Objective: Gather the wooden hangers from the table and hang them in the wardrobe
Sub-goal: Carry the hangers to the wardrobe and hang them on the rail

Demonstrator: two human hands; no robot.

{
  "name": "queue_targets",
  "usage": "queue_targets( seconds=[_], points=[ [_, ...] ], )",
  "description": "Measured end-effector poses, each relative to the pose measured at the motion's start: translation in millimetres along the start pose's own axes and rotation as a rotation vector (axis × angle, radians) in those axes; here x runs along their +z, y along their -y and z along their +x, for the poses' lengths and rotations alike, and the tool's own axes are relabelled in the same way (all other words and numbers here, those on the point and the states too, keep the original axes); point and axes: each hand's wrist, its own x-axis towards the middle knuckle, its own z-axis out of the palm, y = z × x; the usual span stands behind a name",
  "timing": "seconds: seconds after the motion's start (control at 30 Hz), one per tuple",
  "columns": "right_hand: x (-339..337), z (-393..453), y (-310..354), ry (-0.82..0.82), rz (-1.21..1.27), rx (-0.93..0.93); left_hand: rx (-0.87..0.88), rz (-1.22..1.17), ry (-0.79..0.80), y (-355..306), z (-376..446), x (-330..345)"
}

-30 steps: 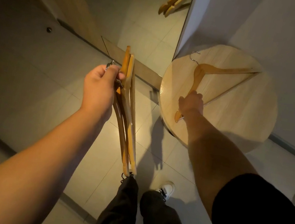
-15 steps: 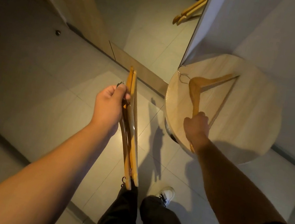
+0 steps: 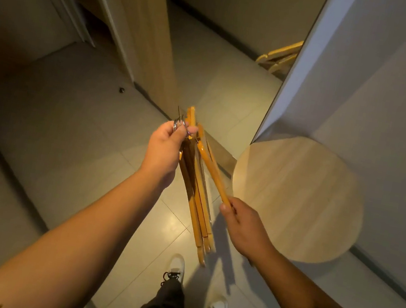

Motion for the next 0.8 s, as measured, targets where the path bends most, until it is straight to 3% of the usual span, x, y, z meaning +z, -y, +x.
queue_targets(
  seconds=[0.23,0.63,0.8],
  points=[
    [4.0,27.0,48.6,0.080,-0.059,-0.100,0.077,-0.150,-0.061,-48.3,7.8,-32.3],
    [107.7,156.4,186.9,0.240,-0.241,-0.210,0.076,-0.041,-0.205,-119.1,118.5,-180.8],
    [160.6,212.1,284.3,0.383,0.210,-0.108,0.124,-0.025,-0.254,-173.8,164.8,-252.7]
  ],
)
